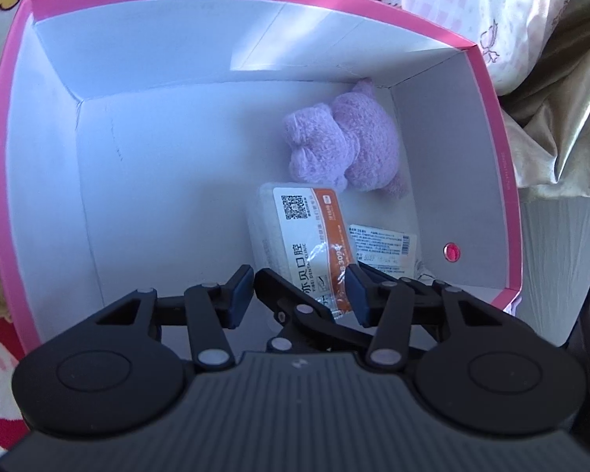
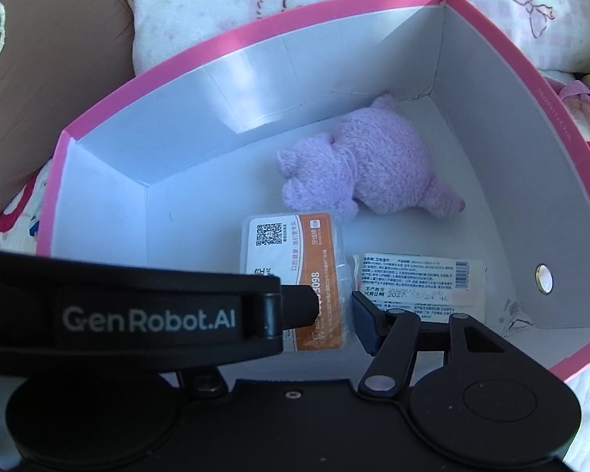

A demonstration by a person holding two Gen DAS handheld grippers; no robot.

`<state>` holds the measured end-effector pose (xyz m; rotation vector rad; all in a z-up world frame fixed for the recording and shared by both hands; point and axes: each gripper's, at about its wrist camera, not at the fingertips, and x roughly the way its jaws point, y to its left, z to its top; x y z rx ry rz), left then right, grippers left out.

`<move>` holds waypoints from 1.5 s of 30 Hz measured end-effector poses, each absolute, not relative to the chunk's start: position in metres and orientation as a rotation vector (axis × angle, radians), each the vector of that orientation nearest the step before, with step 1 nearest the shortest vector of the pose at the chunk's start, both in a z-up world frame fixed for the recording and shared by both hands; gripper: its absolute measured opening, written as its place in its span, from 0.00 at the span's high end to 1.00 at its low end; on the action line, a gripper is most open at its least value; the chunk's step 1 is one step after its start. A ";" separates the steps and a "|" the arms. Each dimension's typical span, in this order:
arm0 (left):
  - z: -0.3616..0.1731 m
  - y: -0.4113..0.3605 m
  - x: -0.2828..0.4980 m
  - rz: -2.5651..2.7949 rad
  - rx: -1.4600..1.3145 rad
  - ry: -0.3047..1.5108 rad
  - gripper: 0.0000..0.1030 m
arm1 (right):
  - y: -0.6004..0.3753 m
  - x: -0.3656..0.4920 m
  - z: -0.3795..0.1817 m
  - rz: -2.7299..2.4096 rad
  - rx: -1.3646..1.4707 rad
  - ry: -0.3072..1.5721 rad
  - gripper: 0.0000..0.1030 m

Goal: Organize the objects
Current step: 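Lower the clear case into the box and open the right tool, then withdraw the right tool from the box toward the orange sponge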

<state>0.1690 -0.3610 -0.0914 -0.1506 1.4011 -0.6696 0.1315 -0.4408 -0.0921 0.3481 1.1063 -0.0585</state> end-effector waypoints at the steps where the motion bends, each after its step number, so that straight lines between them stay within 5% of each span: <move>1: -0.092 -0.362 0.169 -0.675 -0.149 1.397 0.53 | -0.441 0.131 -0.093 -0.061 0.347 1.102 0.36; 15: -0.040 -0.345 0.148 -0.784 -0.051 1.247 0.47 | -0.419 0.100 -0.064 -0.014 0.278 1.045 0.22; 45: 0.096 -0.220 0.059 -0.833 0.018 1.047 0.36 | -0.332 0.006 0.062 0.114 0.035 0.899 0.20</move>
